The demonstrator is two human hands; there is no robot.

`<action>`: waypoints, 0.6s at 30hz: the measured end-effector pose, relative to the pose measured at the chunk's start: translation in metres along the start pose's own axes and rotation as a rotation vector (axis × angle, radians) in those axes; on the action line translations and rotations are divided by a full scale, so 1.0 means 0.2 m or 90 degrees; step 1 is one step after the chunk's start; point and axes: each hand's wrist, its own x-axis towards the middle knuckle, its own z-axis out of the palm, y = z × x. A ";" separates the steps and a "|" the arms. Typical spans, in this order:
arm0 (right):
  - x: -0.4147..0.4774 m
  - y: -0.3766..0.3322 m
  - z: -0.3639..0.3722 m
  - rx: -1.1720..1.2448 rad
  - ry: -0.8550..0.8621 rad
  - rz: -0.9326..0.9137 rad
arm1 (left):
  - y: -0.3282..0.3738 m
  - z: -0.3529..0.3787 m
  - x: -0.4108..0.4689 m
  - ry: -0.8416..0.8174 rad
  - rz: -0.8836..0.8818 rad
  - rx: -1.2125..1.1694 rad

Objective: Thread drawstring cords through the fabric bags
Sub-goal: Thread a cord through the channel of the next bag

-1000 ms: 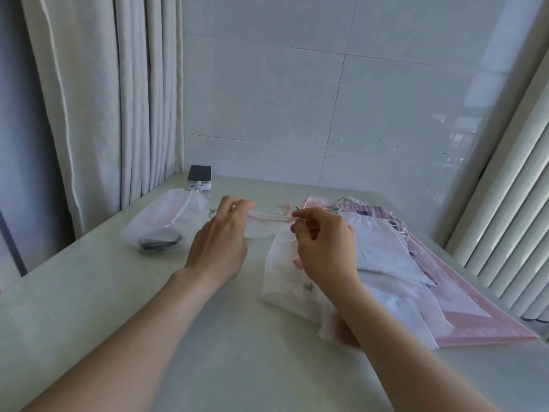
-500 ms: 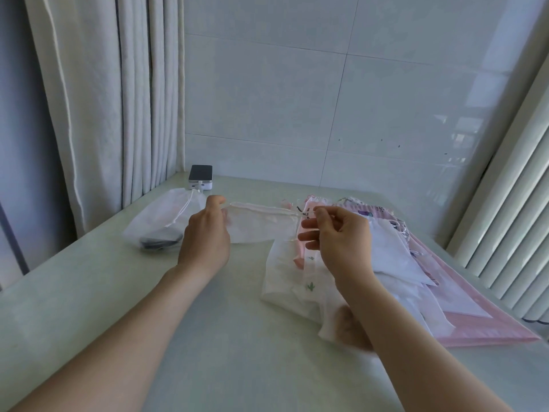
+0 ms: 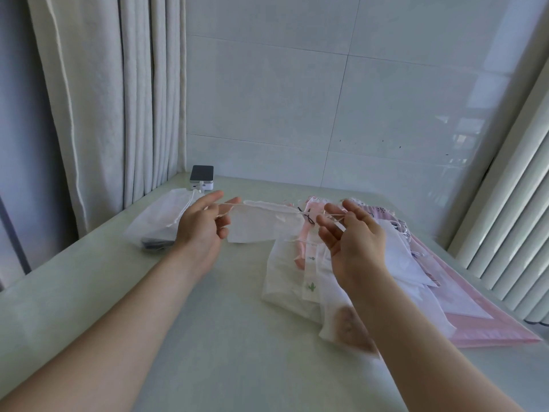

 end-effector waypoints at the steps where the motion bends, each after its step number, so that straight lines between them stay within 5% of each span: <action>1: 0.00 0.00 0.00 0.019 0.003 0.016 | 0.00 0.00 0.01 0.030 -0.001 -0.011; 6: 0.00 0.01 0.01 0.035 0.049 0.000 | 0.01 0.00 0.03 0.121 -0.068 -0.120; 12: 0.01 0.03 -0.01 -0.531 -0.012 -0.283 | 0.05 -0.02 0.04 0.152 -0.110 -0.351; 14: 0.01 0.05 -0.02 -0.756 -0.072 -0.401 | 0.04 -0.02 0.06 0.166 -0.070 -0.272; 18: 0.01 0.11 -0.07 -1.019 -0.196 -0.579 | 0.02 -0.03 0.06 0.122 0.144 0.136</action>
